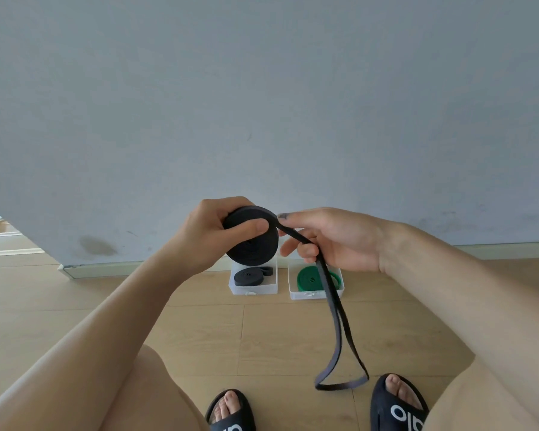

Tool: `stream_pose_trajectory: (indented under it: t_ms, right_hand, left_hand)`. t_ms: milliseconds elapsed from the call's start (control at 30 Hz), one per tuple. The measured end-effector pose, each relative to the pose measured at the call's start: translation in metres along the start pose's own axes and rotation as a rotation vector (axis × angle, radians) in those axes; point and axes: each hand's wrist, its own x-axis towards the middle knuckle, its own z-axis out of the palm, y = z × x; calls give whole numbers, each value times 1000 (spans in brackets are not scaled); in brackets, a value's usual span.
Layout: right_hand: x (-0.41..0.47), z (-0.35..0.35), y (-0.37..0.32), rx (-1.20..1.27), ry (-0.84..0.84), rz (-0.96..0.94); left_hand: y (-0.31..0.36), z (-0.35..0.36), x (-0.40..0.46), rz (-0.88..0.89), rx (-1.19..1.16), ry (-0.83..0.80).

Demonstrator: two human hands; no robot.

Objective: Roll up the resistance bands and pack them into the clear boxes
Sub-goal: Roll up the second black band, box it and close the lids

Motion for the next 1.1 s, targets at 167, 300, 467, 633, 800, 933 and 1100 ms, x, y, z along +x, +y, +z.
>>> stream_pose_trajectory:
  t_ms: [167, 300, 467, 633, 800, 933, 1100]
  right_hand:
    - [4, 3, 4, 112, -130, 5]
    - [7, 5, 7, 199, -194, -15]
    - [11, 11, 16, 89, -115, 6]
    - [12, 14, 17, -65, -26, -25]
    - [13, 11, 13, 23, -172, -11]
    - [20, 8, 16, 24, -165, -30]
    - [19, 10, 20, -131, -79, -13]
  left_hand:
    - [1, 5, 0, -8, -31, 28]
    - [1, 5, 0, -4, -54, 39]
    - [0, -2, -3, 28, 122, -91]
    - [2, 3, -4, 102, 189, -114]
    - [2, 4, -3, 126, 70, -70]
    - [1, 5, -1, 117, 54, -41]
    - [-4, 10, -2, 144, 218, -131]
